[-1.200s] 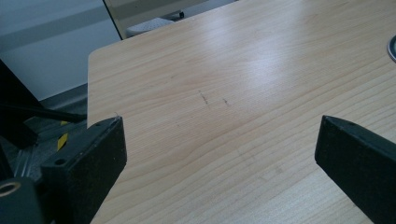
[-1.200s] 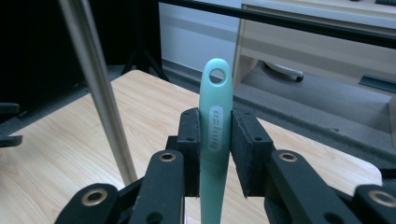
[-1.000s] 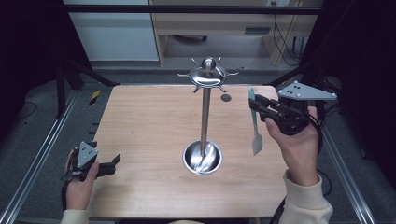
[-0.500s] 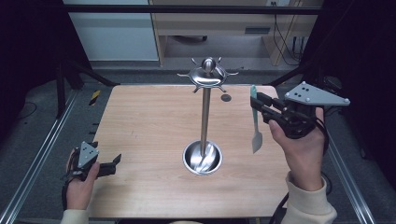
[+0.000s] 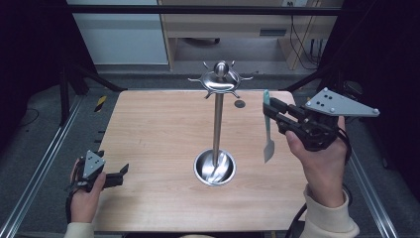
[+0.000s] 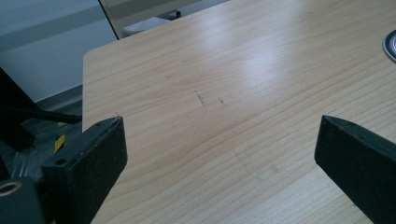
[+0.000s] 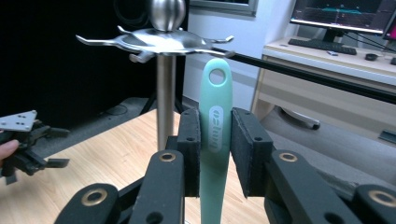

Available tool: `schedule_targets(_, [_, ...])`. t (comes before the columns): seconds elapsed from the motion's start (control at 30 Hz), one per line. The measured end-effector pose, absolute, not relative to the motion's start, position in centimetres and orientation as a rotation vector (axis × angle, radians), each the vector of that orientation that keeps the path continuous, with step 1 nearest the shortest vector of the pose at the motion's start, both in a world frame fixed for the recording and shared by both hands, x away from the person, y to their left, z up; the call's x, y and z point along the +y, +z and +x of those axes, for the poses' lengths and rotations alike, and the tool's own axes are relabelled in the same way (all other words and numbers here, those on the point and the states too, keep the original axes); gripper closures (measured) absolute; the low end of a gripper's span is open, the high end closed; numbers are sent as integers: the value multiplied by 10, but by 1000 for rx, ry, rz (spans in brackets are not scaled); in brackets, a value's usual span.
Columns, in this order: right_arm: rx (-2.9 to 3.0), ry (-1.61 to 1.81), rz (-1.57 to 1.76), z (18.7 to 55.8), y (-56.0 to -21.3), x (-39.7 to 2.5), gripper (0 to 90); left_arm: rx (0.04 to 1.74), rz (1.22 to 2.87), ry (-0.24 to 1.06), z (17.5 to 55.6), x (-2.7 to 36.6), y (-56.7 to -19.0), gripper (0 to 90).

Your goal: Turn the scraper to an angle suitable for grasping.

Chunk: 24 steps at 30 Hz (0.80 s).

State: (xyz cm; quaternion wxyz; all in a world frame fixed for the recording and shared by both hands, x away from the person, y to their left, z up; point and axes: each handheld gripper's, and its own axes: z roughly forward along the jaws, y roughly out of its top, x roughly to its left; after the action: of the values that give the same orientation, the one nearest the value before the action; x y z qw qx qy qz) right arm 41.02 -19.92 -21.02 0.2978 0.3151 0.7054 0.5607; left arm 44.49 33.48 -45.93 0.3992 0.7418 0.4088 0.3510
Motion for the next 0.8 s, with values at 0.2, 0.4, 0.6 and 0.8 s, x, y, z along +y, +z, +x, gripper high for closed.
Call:
schedule_targets(0.2, [1872,1503,795,406,-208,-194,741,1034,1877,890,445,335,-459,22])
schedule_targets(0.4, [1877,1530,777,405,-207,-192,740,1035,1879,889,444,335,-459,22])
schedule_targets(0.6, [1884,1538,767,404,-207,-187,740,1036,1877,891,444,336,-459,22])
schedule_targets(0.8, [1893,1537,741,402,-207,-178,741,1035,1879,889,444,335,-459,22])
